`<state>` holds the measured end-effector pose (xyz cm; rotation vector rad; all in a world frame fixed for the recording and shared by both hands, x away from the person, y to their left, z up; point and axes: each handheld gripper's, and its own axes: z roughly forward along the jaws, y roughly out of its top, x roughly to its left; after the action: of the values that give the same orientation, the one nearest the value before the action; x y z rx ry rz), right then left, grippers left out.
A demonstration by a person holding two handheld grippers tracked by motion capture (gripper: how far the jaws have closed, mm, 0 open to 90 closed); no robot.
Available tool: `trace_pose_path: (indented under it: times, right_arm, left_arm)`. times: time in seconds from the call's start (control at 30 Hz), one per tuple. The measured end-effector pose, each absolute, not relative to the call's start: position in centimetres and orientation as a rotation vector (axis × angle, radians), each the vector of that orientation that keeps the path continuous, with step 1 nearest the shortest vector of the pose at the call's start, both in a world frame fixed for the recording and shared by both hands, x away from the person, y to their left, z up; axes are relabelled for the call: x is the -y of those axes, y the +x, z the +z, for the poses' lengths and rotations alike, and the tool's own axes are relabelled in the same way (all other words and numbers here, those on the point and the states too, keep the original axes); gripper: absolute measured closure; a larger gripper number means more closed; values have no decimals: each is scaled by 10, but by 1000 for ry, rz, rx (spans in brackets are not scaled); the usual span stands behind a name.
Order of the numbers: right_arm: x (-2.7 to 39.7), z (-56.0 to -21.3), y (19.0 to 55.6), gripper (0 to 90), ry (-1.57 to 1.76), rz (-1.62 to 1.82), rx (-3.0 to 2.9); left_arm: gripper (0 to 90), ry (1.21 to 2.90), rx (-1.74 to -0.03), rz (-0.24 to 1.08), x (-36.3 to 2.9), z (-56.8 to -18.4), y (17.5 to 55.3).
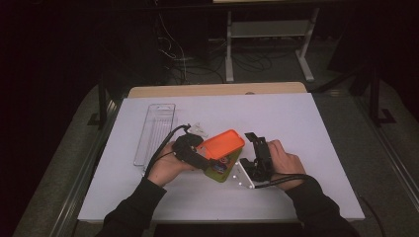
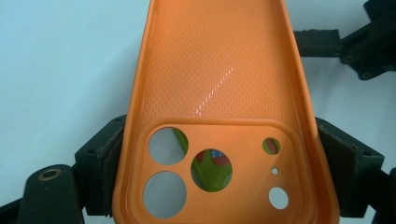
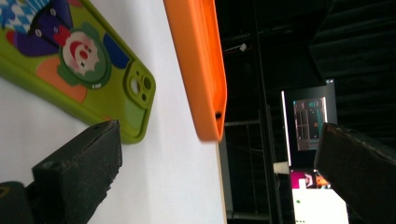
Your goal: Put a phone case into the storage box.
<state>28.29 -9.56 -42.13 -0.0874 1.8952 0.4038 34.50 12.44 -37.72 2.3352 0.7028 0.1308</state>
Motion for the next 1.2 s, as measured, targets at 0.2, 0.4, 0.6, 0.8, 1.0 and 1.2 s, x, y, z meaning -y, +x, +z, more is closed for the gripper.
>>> trace_pose_path:
  times: [0.2,0.4,0.6,0.8,1.0,1.2]
  right_arm:
    - [87,-420,283,66,-150,384,-1851]
    - [78,-423,282,138,-185,373,-1828]
    - [74,-425,283,285,-195,359,-1841]
    - [72,-429,281,409,-189,381,-1821]
    - [72,-432,280,558,-202,381,-1814]
    - [71,-433,279,659,-226,366,-1814]
  left_arm:
    - [162,2327,-709,123,-122,-379,344]
    - [162,2334,-695,120,-121,-379,344]
    - [162,2354,-674,118,-121,-379,344]
    - [162,2353,-657,112,-122,-379,343]
    - [162,2355,-647,106,-121,-378,343]
    - [162,2373,-623,107,-120,-379,343]
